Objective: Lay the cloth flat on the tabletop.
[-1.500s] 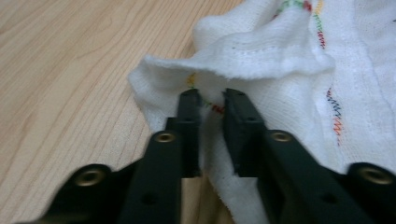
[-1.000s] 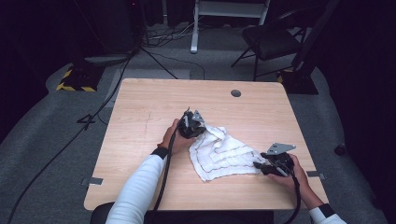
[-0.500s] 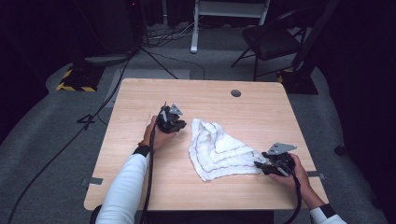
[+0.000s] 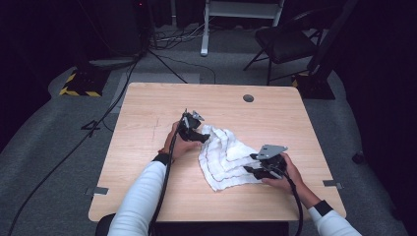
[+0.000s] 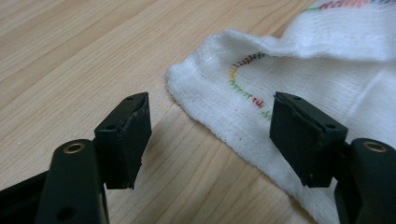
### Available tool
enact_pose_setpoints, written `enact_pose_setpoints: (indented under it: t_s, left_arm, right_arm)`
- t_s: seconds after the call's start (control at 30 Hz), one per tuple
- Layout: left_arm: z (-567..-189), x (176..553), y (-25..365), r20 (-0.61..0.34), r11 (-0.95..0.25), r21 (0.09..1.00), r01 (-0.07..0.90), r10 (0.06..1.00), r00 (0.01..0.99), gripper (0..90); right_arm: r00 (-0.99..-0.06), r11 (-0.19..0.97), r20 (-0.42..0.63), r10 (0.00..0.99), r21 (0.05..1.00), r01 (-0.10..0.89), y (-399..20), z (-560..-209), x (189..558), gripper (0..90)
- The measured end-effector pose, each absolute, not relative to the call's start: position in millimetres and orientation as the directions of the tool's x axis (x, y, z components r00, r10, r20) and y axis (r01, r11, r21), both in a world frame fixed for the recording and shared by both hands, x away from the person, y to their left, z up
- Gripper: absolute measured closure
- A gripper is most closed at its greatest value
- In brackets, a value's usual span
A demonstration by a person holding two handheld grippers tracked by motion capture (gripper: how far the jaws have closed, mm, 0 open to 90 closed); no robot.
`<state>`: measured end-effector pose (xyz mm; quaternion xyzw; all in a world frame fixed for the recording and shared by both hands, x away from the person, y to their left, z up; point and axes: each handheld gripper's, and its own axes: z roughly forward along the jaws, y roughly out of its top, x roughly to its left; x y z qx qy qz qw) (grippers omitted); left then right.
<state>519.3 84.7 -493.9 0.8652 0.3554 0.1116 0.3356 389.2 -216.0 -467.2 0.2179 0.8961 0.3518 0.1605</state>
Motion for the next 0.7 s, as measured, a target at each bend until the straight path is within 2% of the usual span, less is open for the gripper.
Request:
enact_pose_setpoints:
  t_s: [0.23, 0.27, 0.3, 0.47, 0.53, 0.6, 0.7]
  left_arm:
    - [-496, 519, 83, -0.038, -0.52, 0.665, 0.537, 0.694, 0.719, 29.7]
    - [-495, 518, 83, -0.04, -0.521, 0.672, 0.526, 0.684, 0.729, 34.4]
    - [-495, 517, 83, -0.043, -0.53, 0.672, 0.517, 0.668, 0.743, 43.6]
    - [-496, 515, 84, -0.043, -0.52, 0.69, 0.503, 0.664, 0.747, 55.3]
    - [-496, 515, 85, -0.055, -0.518, 0.69, 0.505, 0.658, 0.751, 64.5]
    - [-496, 515, 87, -0.068, -0.514, 0.694, 0.505, 0.651, 0.756, 71.5]
    - [-496, 515, 89, -0.075, -0.513, 0.694, 0.505, 0.646, 0.759, 80.8]
  right_arm:
    - [-0.909, 0.692, -0.125, 0.396, 0.692, 0.206, -173, -472, 397, 47.4]
    - [-0.913, 0.695, -0.127, 0.388, 0.691, 0.199, -168, -473, 397, 47.8]
    - [-0.917, 0.698, -0.123, 0.379, 0.689, 0.197, -165, -473, 397, 47.8]
    - [-0.924, 0.725, -0.12, 0.363, 0.659, 0.199, -149, -480, 400, 48.5]
    - [-0.917, 0.739, -0.13, 0.377, 0.64, 0.213, -146, -484, 402, 50.0]
    - [-0.915, 0.731, -0.112, 0.388, 0.641, 0.232, -145, -485, 404, 53.1]
    - [-0.913, 0.735, -0.114, 0.391, 0.635, 0.236, -148, -483, 404, 63.8]
